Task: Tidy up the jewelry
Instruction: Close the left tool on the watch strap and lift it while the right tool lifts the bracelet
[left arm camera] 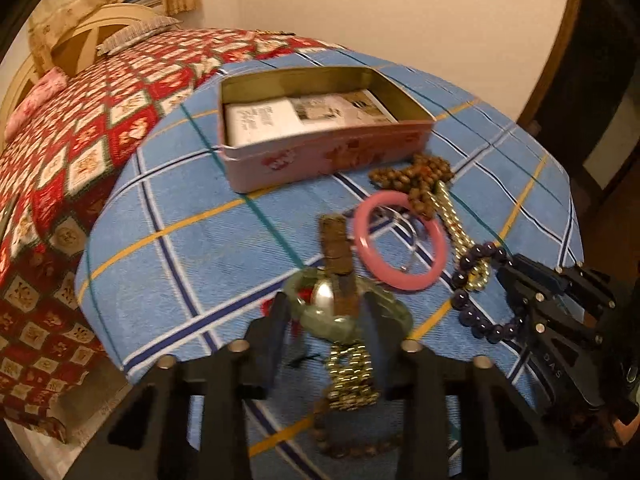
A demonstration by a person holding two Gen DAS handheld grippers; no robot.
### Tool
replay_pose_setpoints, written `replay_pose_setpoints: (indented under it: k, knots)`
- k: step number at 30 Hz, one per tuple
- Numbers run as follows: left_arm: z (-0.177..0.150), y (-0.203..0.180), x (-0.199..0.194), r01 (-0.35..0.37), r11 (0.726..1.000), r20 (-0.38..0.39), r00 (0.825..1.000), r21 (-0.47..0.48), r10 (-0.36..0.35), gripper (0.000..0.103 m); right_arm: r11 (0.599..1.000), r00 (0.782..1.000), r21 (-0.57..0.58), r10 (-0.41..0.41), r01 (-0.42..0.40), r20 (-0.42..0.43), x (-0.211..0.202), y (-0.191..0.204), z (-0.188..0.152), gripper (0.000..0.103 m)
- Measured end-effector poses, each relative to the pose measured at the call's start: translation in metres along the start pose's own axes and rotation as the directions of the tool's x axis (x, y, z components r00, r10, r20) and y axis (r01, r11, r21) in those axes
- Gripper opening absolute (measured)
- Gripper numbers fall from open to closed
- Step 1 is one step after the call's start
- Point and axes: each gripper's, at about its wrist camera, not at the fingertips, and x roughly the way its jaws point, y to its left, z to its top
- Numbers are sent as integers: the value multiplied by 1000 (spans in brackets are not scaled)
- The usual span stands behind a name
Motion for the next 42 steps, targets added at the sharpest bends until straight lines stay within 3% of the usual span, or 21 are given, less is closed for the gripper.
replay_pose_setpoints:
  k: [3, 4, 17, 24, 25, 27, 29, 33, 37, 39, 40, 42]
  knots:
    - [-1, -5, 1, -2, 1000, -3, 1000, 21, 2, 17, 1000, 1000, -2, 5, -5, 5, 0, -1, 0, 16]
    - [-1, -6, -1, -12, 999, 6, 1000, 31, 11, 0, 1000, 1000, -4, 5, -5, 7, -1, -1, -1, 16]
    - [6, 0, -35, 9, 999, 114, 993, 50, -15, 0, 1000, 998, 1, -2, 2, 56, -14, -3, 3, 16]
    - [8, -1, -23, -26, 997, 79, 997, 78, 20, 0, 1000, 998, -6, -8, 8, 57, -14, -2, 3, 16]
    - [11, -1, -18, -34, 997, 71, 997, 69, 29, 2, 1000, 998, -8, -7, 8, 54, -14, -1, 3, 16]
    - [15, -1, -11, -30, 998, 61, 998, 56, 27, 18, 1000, 999, -9, -7, 8, 50, -12, -1, 3, 16]
    - [19, 0, -7, -36, 998, 68, 997, 43, 33, 53, 1000, 999, -9, -8, 9, 47, -10, -1, 2, 16]
    - [26, -4, 2, -47, 997, 80, 996, 59, 42, 56, 1000, 999, -7, -8, 8, 42, -8, -2, 2, 16]
    - [26, -5, 19, -46, 997, 46, 998, 70, 43, 55, 1000, 999, -7, -8, 8, 40, -6, -2, 2, 16]
    - [25, -3, 25, -43, 997, 31, 999, 66, 41, 44, 1000, 999, -6, -8, 8, 43, -6, -2, 2, 16]
    - [25, -2, 27, -22, 998, 17, 1000, 58, 21, 24, 1000, 999, -4, -8, 8, 44, -7, -3, 2, 16]
    - [26, 0, 24, 3, 999, 22, 1000, 43, -4, 18, 1000, 999, -1, -6, 6, 51, -8, -4, 3, 16]
